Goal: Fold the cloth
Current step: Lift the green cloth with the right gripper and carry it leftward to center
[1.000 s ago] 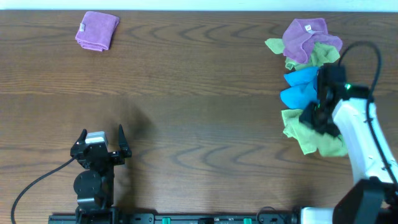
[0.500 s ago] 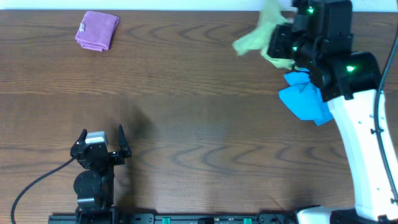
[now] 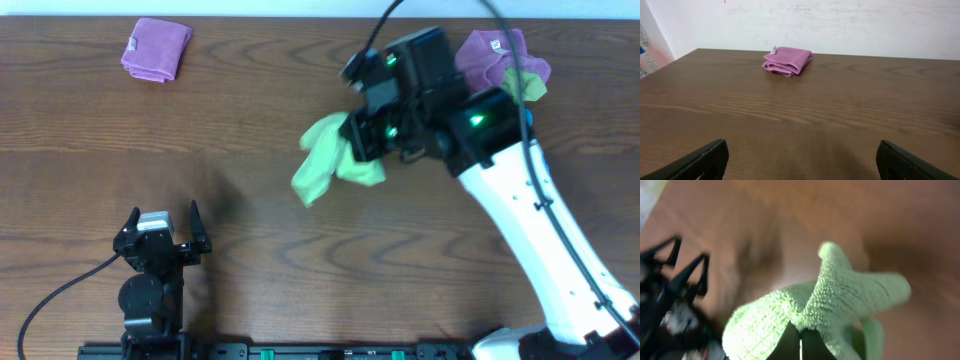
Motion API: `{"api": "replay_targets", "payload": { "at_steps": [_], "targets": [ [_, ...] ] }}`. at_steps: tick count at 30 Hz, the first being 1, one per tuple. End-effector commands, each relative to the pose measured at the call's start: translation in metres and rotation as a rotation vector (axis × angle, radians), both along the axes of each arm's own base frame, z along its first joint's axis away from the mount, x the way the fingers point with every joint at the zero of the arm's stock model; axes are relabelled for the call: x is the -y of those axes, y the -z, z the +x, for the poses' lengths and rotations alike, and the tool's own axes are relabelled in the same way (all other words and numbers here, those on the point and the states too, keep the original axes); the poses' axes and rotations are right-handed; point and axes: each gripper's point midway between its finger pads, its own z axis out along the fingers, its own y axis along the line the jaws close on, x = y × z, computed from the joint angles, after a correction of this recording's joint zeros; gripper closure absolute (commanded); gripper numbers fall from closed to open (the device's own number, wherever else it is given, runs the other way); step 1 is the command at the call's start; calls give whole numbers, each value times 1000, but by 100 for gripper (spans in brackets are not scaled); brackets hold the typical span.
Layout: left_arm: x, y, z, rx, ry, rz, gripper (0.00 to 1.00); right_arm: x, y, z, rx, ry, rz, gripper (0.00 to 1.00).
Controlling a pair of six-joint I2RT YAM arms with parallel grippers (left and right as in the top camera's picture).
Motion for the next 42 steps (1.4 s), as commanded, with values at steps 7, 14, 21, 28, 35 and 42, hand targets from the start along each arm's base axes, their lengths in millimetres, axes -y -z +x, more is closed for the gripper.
{"api": "replay_targets", "payload": {
  "at_steps": [7,14,21,28,35,42],
  "targets": [
    [-4,21,-2,-57,-19,14,5,-10,-6,-98,-107,-212,-85,98],
    [-4,21,-2,-56,-19,14,5,4,-10,-100,8,-197,-187,99],
    [-4,21,-2,-56,-19,14,5,-55,18,-23,252,-325,-180,98],
    [-4,21,-2,-56,-19,14,4,-26,83,82,357,29,-500,1],
    [-4,21,-2,-57,-19,14,5,-15,155,38,36,-159,-554,6],
    [-4,21,-2,-56,-19,14,5,-28,185,36,2,-249,-559,15]
  ]
}}
